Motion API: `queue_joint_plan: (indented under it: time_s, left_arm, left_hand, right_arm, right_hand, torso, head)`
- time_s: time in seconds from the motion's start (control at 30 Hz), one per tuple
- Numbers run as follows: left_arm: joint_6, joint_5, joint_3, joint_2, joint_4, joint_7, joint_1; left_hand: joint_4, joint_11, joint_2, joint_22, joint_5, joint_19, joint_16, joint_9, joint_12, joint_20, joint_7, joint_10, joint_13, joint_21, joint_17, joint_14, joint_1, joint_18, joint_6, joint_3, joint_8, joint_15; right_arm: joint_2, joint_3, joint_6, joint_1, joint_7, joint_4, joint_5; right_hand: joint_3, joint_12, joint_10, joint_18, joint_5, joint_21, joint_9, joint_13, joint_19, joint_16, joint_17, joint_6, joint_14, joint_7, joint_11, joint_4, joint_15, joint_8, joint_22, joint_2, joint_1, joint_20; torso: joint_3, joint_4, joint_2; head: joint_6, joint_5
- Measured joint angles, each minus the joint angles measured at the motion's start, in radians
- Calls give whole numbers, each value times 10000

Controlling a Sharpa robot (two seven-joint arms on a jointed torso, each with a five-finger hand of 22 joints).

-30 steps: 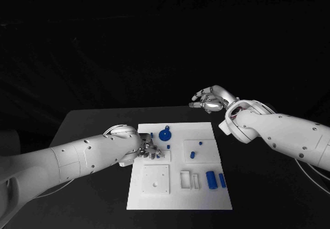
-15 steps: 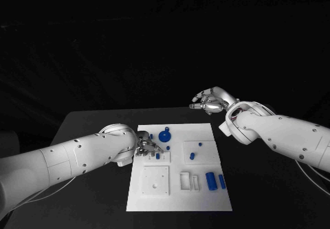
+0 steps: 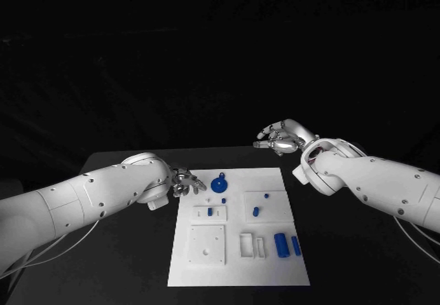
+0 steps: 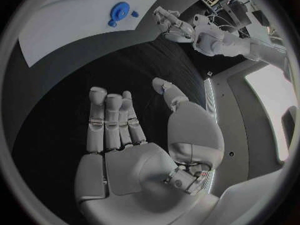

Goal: Assemble the parts on the task board

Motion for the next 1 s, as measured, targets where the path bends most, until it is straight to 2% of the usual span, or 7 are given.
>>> queue_joint_plan:
  time_s: [0.1,0.17,0.33,0.53,1.0]
  left_arm:
    - [-96,-325,-6,255,-377,76,27]
    - [-152,-650,-7,456,-681,129,53]
    - [-161,-1162,-1,904,-1657,227,141]
    - [16,-1408,0,1286,-2458,266,152]
    - [440,-1513,-6,1807,-3239,391,137]
  left_hand:
    - [-49,5,48,0,40,1,-56,-66,-69,1,-1,-5,-31,-60,-47,32,48,0,-1,-6,-16,33]
    - [-70,55,58,-17,39,-68,-148,-170,-175,1,43,-55,-81,-118,-108,-19,71,1,-62,15,-147,85]
    - [57,77,-183,-65,-77,-69,-191,-506,-231,2,109,-77,-139,-176,-214,16,146,0,-130,12,-320,155]
    - [332,124,-481,-80,-190,-69,-191,-708,-289,2,113,-51,-160,-219,-263,16,-21,1,-135,-54,-399,158]
    - [708,124,-906,-80,-272,-69,-191,-838,-289,3,106,-50,-162,-259,-292,-1,-264,1,-141,-154,-430,176]
  right_arm:
    - [9,0,0,-1,0,-16,3]
    - [21,0,0,-1,0,-30,6]
    - [74,0,-1,-1,0,-33,11]
    - [107,0,-1,0,-1,-33,15]
    - [97,0,-3,1,-5,59,19]
  right_hand:
    - [0,0,0,0,0,0,0,0,0,0,0,-7,-1,-6,0,0,0,0,0,0,0,0]
    - [0,0,0,0,0,0,0,0,0,0,0,7,0,9,0,0,0,0,0,0,0,1]
    - [0,-1,0,1,0,0,0,0,-1,0,1,21,0,23,0,0,0,0,-1,0,0,1]
    - [0,-1,0,0,0,0,0,-9,-2,0,1,20,0,23,0,0,0,0,-1,0,0,2]
    - [28,-1,0,1,39,0,-8,-8,38,0,-7,19,0,22,0,27,0,0,-1,0,0,-6]
  torso:
    - [-6,-2,5]
    - [-8,-2,10]
    - [-14,-8,21]
    - [-9,-26,35]
    - [-9,-90,135]
  head:
    - [35,-10]
    - [55,-16]
    - [84,30]
    - [99,63]
    - [146,85]
